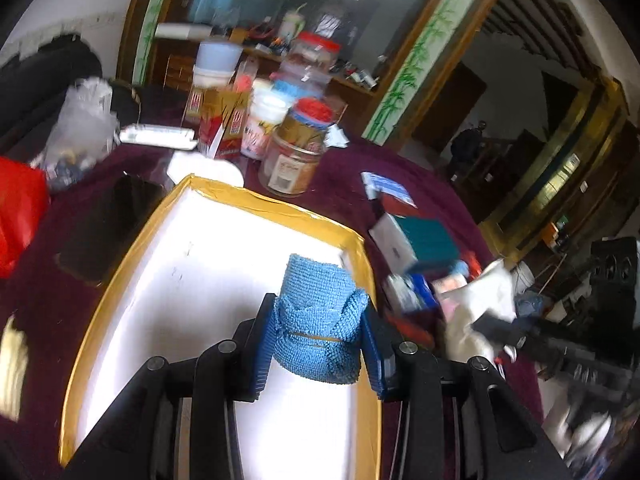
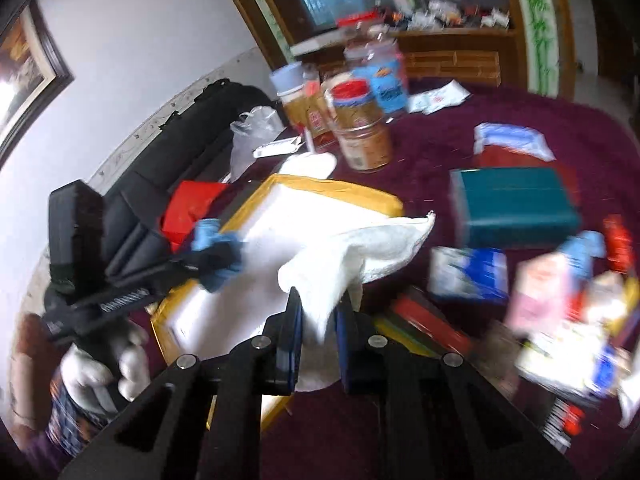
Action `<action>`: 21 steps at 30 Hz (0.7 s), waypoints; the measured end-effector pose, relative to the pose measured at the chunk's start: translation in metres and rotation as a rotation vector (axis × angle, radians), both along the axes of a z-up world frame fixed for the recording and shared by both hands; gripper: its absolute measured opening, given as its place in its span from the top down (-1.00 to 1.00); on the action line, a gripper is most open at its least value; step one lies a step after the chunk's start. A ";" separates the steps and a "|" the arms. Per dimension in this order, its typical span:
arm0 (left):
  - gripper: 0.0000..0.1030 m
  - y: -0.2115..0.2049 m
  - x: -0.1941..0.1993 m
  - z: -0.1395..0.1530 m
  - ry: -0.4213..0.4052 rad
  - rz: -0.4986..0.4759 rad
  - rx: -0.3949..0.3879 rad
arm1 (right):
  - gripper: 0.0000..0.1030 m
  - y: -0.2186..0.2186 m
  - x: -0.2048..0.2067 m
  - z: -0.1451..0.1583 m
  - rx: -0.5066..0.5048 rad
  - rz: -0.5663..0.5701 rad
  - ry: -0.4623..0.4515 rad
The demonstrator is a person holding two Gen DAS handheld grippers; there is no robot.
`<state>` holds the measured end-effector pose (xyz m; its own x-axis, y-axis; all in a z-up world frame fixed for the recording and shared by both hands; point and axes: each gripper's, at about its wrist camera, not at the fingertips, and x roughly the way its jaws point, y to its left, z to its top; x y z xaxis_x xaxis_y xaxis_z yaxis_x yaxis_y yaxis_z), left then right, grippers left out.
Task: Organize soft objects
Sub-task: 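Carry the blue towel into the yellow-rimmed tray with left tool while right tool drops white cloth there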
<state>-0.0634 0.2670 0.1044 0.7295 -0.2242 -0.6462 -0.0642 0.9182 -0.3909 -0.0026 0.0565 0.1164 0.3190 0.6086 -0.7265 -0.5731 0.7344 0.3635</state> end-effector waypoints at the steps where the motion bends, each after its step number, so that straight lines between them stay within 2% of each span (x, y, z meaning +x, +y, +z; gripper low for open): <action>1: 0.21 0.005 0.013 -0.003 0.016 0.006 -0.013 | 0.72 0.012 0.008 -0.005 -0.007 -0.002 0.008; 6: 0.20 0.025 0.072 -0.035 0.094 0.024 -0.093 | 0.72 0.056 0.046 -0.034 -0.076 -0.026 0.052; 9: 0.13 0.029 0.091 -0.051 0.112 0.024 -0.118 | 0.72 0.067 0.059 -0.048 -0.124 -0.042 0.056; 12: -0.08 0.031 0.107 -0.068 0.144 0.027 -0.179 | 0.65 0.073 0.068 -0.058 -0.164 -0.039 0.064; 13: -0.13 0.033 0.111 -0.072 0.154 0.034 -0.201 | 0.45 0.074 0.071 -0.061 -0.177 -0.051 0.064; 14: -0.17 0.034 0.114 -0.076 0.160 0.043 -0.218 | 0.15 0.074 0.074 -0.062 -0.183 -0.064 0.062; 16: -0.23 0.036 0.116 -0.079 0.168 0.057 -0.239 | -0.15 0.072 0.075 -0.060 -0.180 -0.085 0.044; 18: -0.30 0.037 0.114 -0.078 0.164 0.054 -0.263 | -0.16 0.068 0.074 -0.055 -0.176 -0.087 0.020; 21: -0.32 0.038 0.106 -0.070 0.151 0.061 -0.255 | -0.16 0.055 0.068 -0.040 -0.158 -0.115 -0.015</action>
<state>0.0425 0.3054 0.0341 0.6464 -0.3515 -0.6772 -0.1916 0.7843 -0.5900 0.0651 0.1111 0.0760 0.3916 0.4464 -0.8046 -0.4868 0.8426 0.2305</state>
